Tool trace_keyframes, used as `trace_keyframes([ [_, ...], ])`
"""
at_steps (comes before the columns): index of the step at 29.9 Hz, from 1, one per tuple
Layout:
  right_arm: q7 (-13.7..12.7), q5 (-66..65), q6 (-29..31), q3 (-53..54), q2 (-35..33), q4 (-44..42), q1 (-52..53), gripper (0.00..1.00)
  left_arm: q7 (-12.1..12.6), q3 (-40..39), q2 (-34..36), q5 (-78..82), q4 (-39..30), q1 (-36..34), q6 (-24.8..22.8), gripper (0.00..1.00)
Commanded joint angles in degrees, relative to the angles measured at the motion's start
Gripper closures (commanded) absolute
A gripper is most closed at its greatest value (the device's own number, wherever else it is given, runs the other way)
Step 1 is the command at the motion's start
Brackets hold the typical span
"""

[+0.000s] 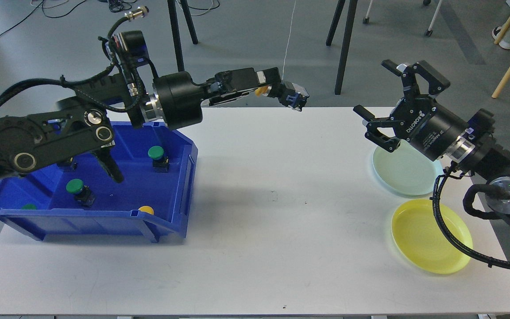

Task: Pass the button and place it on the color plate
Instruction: 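Lift the button with the left gripper toward the right gripper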

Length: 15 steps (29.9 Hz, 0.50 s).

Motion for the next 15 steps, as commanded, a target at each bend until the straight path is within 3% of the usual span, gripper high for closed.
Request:
trace_keyframes([
  [1, 0.06, 0.59, 0.28, -4.27, 1.67, 0.35, 3.33, 0.0, -0.01, -3.04, -3.27, 0.22, 3.73, 2.83, -0.06, 0.89],
  [15, 0.59, 3.49, 1.39, -6.21, 5.19, 0.35, 4.48, 0.04, -0.01, -3.31, -7.76, 0.48, 7.6, 3.8, 0.03, 0.89],
])
